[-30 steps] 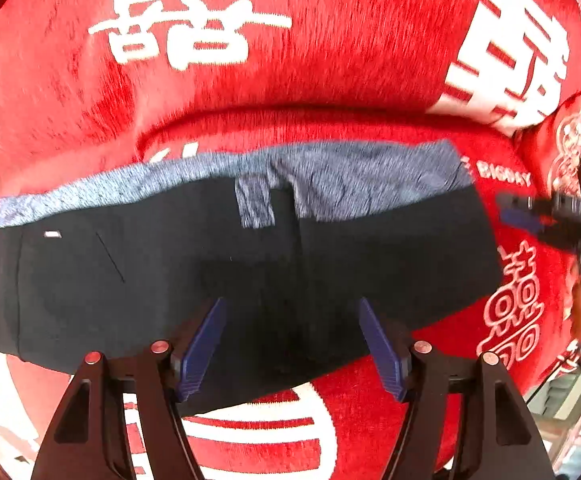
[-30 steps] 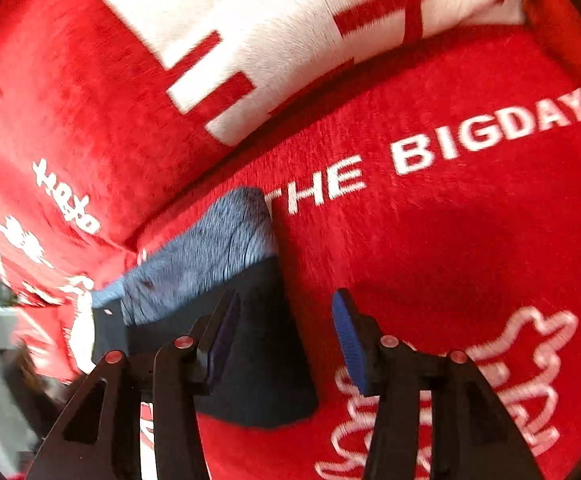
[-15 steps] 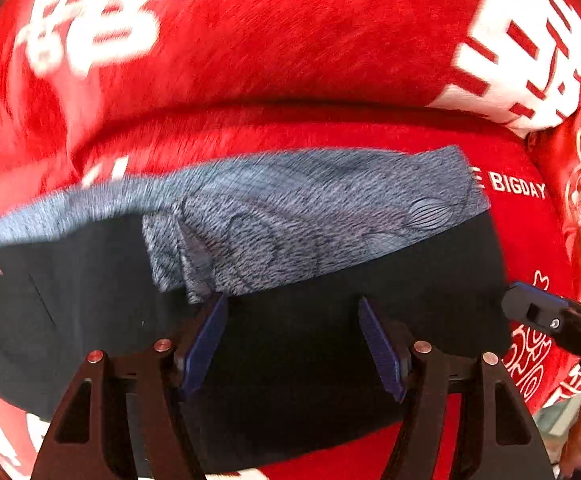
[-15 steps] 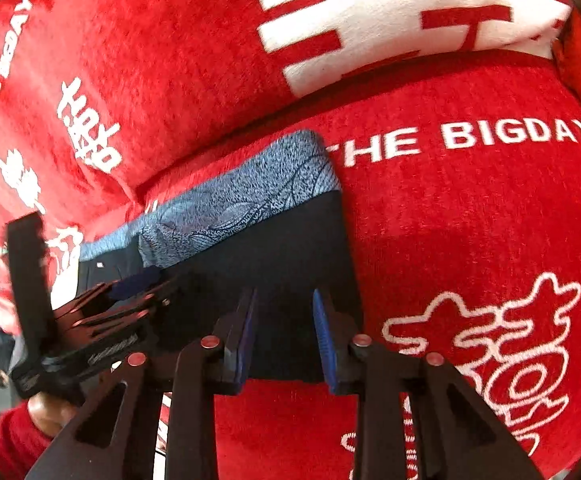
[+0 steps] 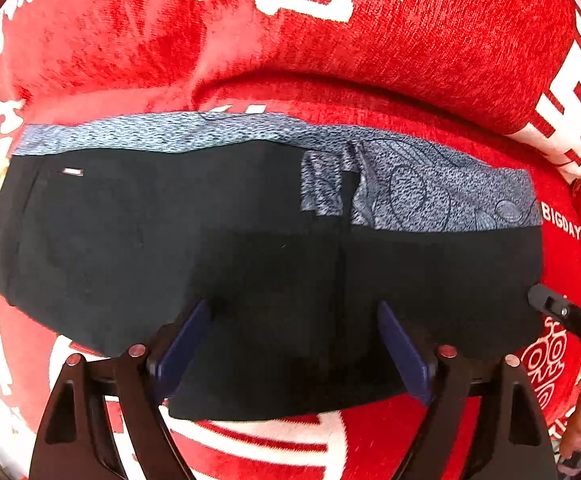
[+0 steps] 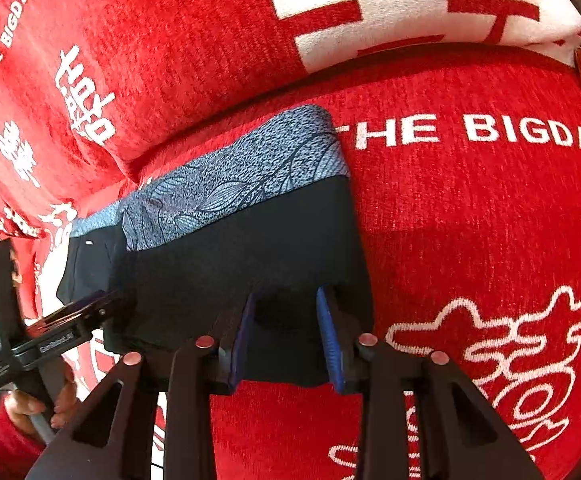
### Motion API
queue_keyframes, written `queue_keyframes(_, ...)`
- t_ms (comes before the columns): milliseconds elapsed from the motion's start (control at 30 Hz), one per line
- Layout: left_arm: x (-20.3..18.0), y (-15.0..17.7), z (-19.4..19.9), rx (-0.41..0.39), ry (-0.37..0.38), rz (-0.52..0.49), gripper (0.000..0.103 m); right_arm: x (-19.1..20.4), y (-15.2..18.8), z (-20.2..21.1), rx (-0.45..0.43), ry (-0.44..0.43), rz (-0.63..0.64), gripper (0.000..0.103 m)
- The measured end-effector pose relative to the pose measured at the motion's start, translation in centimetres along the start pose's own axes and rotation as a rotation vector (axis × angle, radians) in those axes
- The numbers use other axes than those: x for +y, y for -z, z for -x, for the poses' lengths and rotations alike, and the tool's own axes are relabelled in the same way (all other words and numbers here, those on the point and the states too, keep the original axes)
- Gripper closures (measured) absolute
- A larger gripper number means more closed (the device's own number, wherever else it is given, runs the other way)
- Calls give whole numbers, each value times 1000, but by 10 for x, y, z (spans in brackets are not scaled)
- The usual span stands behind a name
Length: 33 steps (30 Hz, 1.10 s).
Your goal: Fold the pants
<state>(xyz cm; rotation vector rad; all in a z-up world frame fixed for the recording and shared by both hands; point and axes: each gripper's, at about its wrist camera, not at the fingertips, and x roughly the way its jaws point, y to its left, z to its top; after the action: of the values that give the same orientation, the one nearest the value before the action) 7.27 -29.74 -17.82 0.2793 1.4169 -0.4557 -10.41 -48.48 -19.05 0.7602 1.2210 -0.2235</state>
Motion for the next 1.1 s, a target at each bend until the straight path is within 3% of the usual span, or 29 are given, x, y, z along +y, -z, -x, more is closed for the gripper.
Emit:
queue_keyframes(100,5,2,7,0,-28,11,16,8,-3,-3,16,7,9,52)
queue_keyframes(367,35,11,23,7,-74,0,16,44,3,-1,8,150,34,43)
queue_keyframes(733,97,31,31,28,-73,37,16,122,27,-20,59,123,56,43)
queue_keyframes(1033,144,46,30,28,-49,125,16,195,27,-73,138,86,162,43)
queue_keyframes(1100,154,47,30,30,-45,142,16,200,29,-91,179,121,164,41)
